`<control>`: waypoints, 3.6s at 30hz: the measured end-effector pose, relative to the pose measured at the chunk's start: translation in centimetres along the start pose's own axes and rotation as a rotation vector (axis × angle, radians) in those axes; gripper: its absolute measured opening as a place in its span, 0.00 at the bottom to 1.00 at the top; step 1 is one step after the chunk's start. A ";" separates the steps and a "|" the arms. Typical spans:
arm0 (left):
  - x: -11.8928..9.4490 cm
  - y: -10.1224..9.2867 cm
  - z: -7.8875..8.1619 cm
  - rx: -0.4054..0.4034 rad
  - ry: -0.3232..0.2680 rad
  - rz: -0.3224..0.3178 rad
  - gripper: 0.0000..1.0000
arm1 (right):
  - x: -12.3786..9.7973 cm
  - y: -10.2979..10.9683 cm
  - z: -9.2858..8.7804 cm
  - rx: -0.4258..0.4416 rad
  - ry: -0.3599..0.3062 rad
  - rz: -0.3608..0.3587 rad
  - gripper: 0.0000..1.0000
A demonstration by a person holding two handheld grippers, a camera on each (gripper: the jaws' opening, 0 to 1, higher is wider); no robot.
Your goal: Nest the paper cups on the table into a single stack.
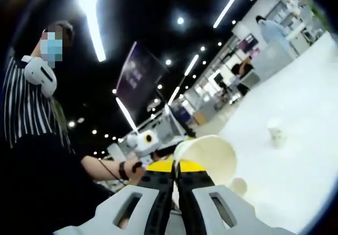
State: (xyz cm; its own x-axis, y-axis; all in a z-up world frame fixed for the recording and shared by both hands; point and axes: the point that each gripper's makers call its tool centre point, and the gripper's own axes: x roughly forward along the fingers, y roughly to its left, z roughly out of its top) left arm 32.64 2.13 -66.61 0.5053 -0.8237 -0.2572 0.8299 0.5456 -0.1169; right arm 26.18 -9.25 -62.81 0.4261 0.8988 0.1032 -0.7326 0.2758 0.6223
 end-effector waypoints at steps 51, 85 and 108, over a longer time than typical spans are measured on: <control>-0.5 0.9 -0.8 0.016 0.036 0.038 0.94 | 1.6 -0.1 3.2 -0.877 1.028 -0.108 0.00; -0.9 1.6 -0.9 0.012 0.044 0.065 0.91 | 1.6 -3.4 -6.1 -0.896 1.271 -0.012 0.00; -1.3 1.2 -1.2 -0.005 0.043 0.067 0.90 | 0.9 -5.8 -9.2 -0.885 1.369 0.004 0.00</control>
State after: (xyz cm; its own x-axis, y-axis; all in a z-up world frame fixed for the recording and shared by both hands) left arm 32.70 4.09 -67.58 0.5490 -0.7780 -0.3055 0.7934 0.6001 -0.1024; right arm 25.86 -6.92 -73.46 0.0143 0.3812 -0.9244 -0.9972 -0.0626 -0.0412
